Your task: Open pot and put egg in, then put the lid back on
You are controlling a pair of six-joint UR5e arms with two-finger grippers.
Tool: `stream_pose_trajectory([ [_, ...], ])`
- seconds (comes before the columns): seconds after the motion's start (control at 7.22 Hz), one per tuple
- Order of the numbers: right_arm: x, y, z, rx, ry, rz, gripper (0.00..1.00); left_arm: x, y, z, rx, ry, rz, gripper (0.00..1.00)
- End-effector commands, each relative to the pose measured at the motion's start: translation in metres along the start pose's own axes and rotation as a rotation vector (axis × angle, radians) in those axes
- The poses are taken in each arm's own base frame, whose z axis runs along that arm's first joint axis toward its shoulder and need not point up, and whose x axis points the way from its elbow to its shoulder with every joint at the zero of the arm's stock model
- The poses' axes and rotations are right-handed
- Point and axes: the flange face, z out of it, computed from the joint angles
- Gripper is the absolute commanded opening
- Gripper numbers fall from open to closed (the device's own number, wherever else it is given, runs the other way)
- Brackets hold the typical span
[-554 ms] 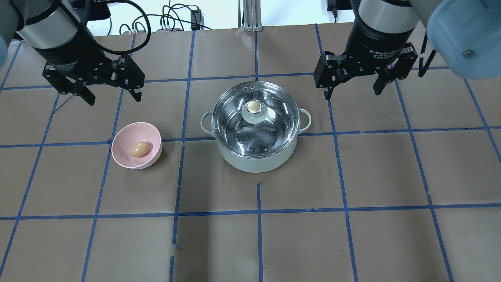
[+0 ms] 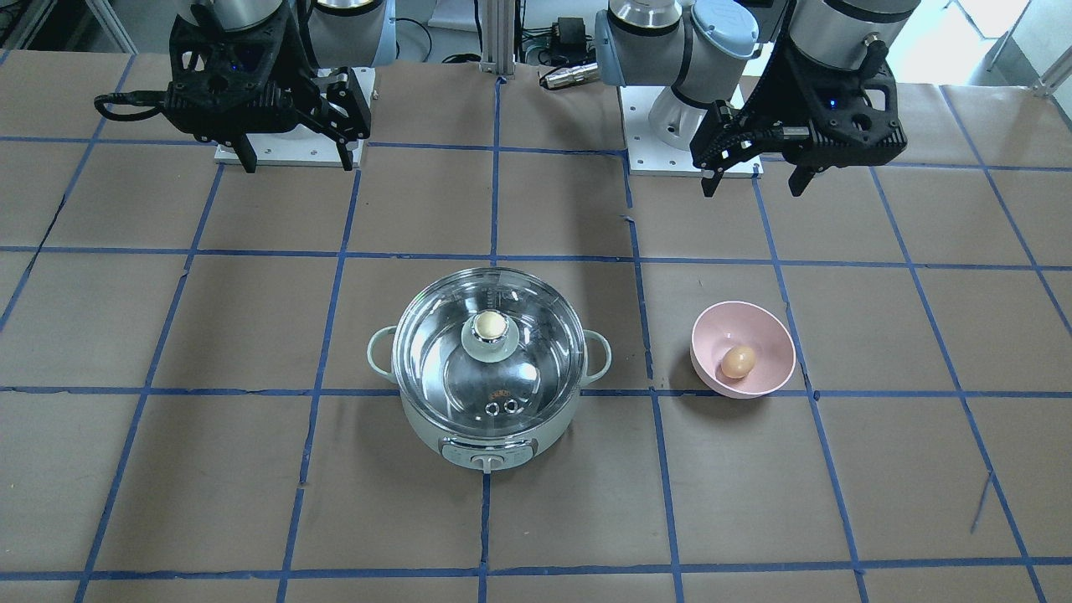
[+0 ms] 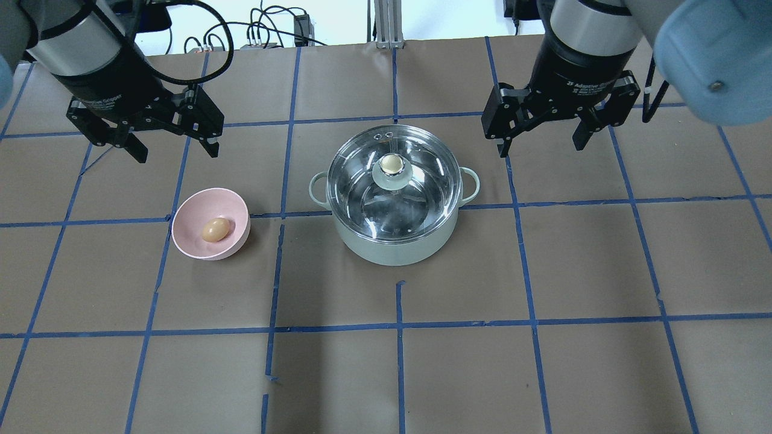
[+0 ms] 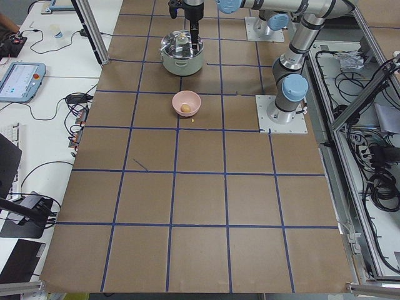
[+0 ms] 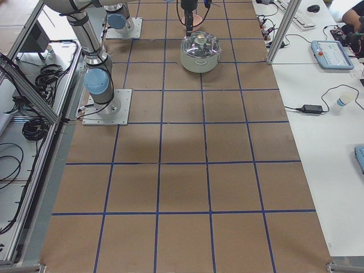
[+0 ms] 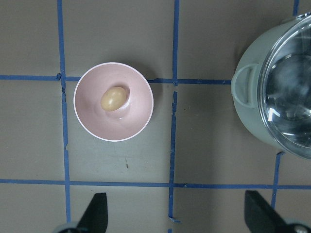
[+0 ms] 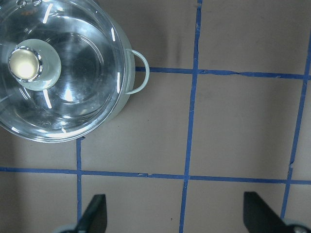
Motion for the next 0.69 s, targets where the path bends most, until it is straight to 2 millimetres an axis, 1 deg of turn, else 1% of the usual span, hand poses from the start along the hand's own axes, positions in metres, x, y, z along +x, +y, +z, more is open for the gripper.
stream_pose_trajectory([
  [0.0,-0.006,-0.003,0.005,-0.004,0.009,-0.015,1.00,-0.003,0.004,0.004,-0.014,-0.010,0.054,1.00],
  [0.14,-0.013,-0.009,0.011,-0.011,0.001,-0.018,1.00,-0.004,0.005,0.013,-0.031,-0.004,0.104,1.00],
  [0.28,-0.026,-0.030,0.034,-0.017,-0.001,0.002,1.00,-0.011,0.002,0.028,-0.045,-0.001,0.153,1.00],
  [0.42,-0.084,-0.052,0.068,0.046,0.003,-0.045,1.00,-0.027,-0.008,0.043,-0.033,0.001,0.177,1.00],
  [0.55,-0.127,-0.060,0.098,0.044,0.002,-0.079,1.00,-0.051,-0.014,0.071,-0.047,0.010,0.214,1.00],
])
